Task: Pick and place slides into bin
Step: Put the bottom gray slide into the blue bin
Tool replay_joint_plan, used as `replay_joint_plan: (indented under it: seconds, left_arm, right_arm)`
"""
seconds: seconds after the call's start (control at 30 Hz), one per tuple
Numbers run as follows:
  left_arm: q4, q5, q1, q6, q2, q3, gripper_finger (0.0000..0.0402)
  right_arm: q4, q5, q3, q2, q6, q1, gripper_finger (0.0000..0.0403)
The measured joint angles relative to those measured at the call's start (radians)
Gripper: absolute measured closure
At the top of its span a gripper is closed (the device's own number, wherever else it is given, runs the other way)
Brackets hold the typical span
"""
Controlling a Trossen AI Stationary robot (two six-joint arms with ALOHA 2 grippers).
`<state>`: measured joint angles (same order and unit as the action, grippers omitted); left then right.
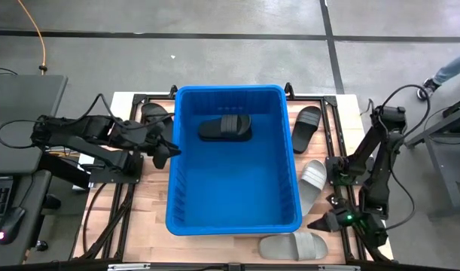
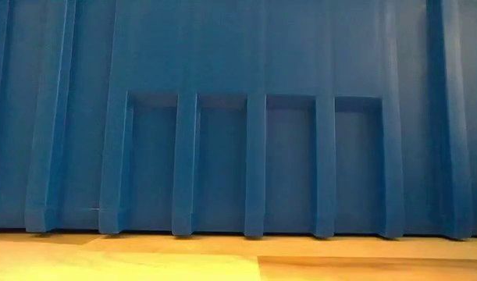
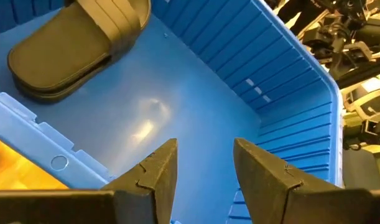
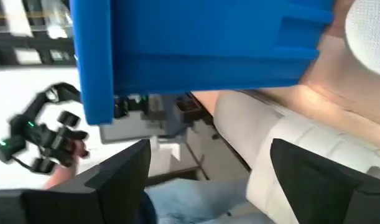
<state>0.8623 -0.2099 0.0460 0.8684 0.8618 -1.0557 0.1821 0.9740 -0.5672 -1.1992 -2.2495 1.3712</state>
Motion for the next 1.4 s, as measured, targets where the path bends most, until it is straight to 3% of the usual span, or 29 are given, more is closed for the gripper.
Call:
replay_joint_plan:
  seconds: [0.17, 0.37, 0.53, 0.73, 1.17, 1.4]
  left_arm:
    - [0.0, -0.007, 0.0, -0.002, 0.014, 0.0, 0.0254]
    - [0.0, -0.009, 0.0, 0.001, 0.02, 0.0, 0.0254]
    - [0.0, -0.007, 0.0, 0.007, 0.021, 0.0, 0.0254]
    - [0.0, -0.003, 0.0, 0.008, 0.021, 0.0, 0.0254]
    - [0.0, -0.003, 0.0, -0.015, 0.021, 0.0, 0.0254]
    - [0.0, 0.003, 0.0, -0.015, 0.019, 0.0, 0.0254]
  right_arm:
    - [0.003, -0.083, 0.0, 0.0, 0.057, -0.019, 0.0084]
    - [0.073, -0.391, 0.0, -0.001, -0.015, -0.055, 0.0084]
    - [0.07, -0.372, 0.0, -0.018, -0.078, -0.058, 0.0084]
    - [0.022, -0.436, 0.0, -0.086, -0.122, -0.079, 0.0084]
    - [-0.264, -0.473, -0.001, -0.287, -0.127, -0.101, 0.0084]
    - [-0.331, -0.467, -0.001, -0.314, -0.082, -0.132, 0.0084]
